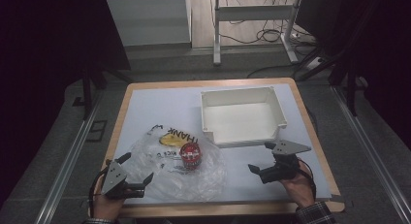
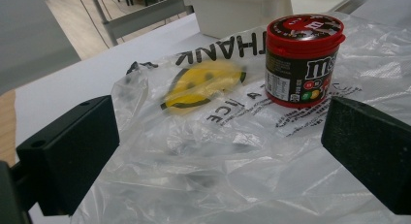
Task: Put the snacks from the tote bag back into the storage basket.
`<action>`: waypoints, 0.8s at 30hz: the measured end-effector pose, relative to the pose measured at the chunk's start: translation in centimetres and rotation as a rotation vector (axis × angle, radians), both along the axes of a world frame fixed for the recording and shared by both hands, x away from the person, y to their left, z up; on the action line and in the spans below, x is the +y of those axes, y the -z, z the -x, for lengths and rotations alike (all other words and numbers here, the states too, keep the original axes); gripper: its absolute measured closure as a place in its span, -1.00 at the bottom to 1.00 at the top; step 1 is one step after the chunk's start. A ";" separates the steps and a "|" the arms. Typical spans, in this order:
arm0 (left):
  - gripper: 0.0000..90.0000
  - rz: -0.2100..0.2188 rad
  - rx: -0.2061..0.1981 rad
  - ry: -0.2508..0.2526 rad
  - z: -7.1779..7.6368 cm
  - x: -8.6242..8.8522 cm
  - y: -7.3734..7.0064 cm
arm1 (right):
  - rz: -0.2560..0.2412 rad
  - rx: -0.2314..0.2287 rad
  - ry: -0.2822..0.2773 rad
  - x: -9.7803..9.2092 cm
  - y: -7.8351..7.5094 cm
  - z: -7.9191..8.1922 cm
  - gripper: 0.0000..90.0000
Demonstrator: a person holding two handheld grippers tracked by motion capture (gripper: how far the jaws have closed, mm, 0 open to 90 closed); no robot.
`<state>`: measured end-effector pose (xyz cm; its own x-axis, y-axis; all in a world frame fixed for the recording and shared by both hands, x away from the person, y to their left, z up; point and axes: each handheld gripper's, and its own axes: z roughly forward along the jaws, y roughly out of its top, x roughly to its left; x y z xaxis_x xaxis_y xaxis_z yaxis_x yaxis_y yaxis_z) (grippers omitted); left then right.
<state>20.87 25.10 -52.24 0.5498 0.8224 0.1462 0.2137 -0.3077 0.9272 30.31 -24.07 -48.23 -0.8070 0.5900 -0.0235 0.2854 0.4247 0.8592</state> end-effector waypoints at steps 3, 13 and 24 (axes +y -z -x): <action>-1.00 0.000 0.000 0.001 0.0 0.0 0.0 | 0.002 -0.001 -0.003 0.1 0.0 0.0 -1.00; -1.00 -0.007 0.001 0.002 0.0 0.0 0.0 | 0.014 -0.008 -0.023 0.8 -0.1 -0.1 -1.00; -1.00 -0.015 0.002 0.001 0.0 -0.1 0.1 | 0.021 0.000 -0.055 1.5 -0.3 -0.1 -0.97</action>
